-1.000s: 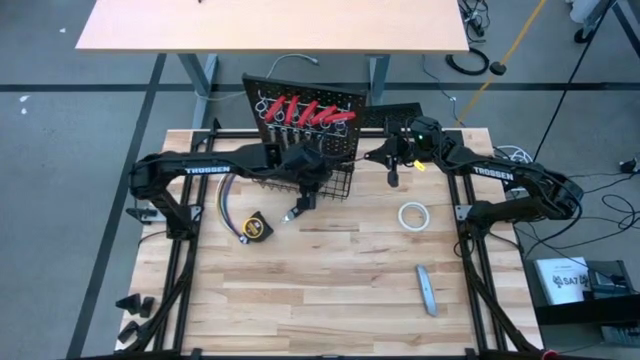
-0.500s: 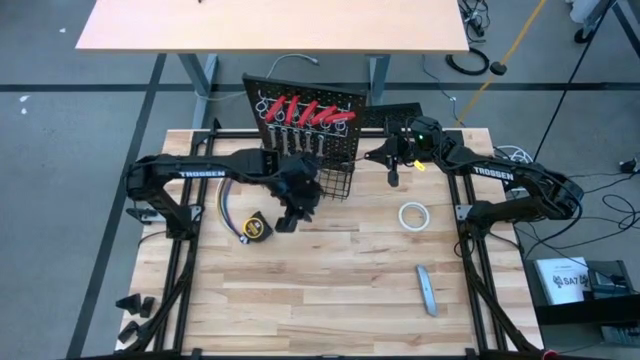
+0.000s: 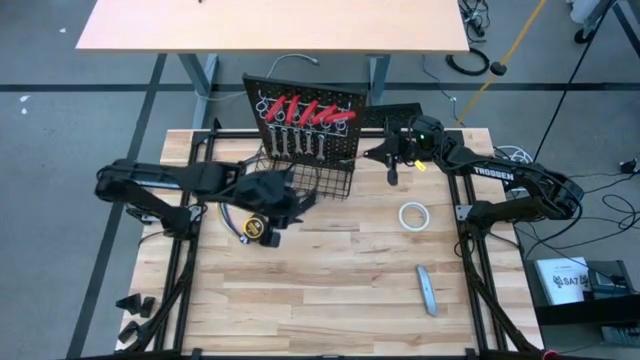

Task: Hang tools onto peg board
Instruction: Hang the wrench on the peg board

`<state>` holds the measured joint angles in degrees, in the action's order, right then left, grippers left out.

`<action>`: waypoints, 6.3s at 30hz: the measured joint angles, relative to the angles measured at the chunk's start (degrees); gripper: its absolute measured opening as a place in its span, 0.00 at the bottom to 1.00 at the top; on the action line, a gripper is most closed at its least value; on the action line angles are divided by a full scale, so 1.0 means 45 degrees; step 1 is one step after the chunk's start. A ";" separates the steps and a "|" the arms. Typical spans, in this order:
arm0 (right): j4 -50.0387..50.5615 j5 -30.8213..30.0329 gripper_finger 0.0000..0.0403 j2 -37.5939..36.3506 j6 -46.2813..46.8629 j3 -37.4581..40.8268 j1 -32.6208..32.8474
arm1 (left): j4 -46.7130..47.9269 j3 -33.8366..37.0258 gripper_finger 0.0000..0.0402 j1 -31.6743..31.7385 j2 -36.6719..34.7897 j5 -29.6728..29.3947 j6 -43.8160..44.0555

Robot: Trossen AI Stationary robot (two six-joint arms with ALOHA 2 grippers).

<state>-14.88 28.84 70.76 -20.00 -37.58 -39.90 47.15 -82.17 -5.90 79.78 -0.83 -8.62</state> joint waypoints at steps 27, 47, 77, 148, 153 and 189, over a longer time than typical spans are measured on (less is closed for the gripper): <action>0.2061 0.2171 0.03 -0.2867 0.3685 -0.0249 0.2467 | -1.3627 0.9602 0.28 -0.0859 -0.2751 -0.1265 0.0446; 0.4846 0.1239 0.03 0.1917 0.1354 -0.3939 0.6219 | -1.9043 1.1560 0.28 0.0784 0.0079 0.3009 0.3668; 0.3535 0.2884 0.03 0.2511 -0.8041 -0.6742 1.1747 | -3.0388 0.7182 0.28 -0.1149 0.7300 1.0317 1.2432; 0.8210 -0.5291 0.52 0.0972 -0.2003 -0.6708 1.1765 | -3.0317 0.5387 0.01 0.0602 0.9026 1.0747 1.4570; 1.1365 -0.7680 0.52 -0.0613 0.0833 -0.6647 1.1275 | -3.0345 0.5387 0.00 0.1572 0.8997 1.0189 1.3449; 0.7338 -0.6998 0.50 -0.6729 -0.0491 0.0476 0.5853 | -2.2402 1.0009 0.00 0.2736 0.2629 -0.1699 0.5071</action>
<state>18.14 -2.65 40.47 -22.21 -35.44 -13.56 -53.66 -37.13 6.41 91.61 -8.48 14.20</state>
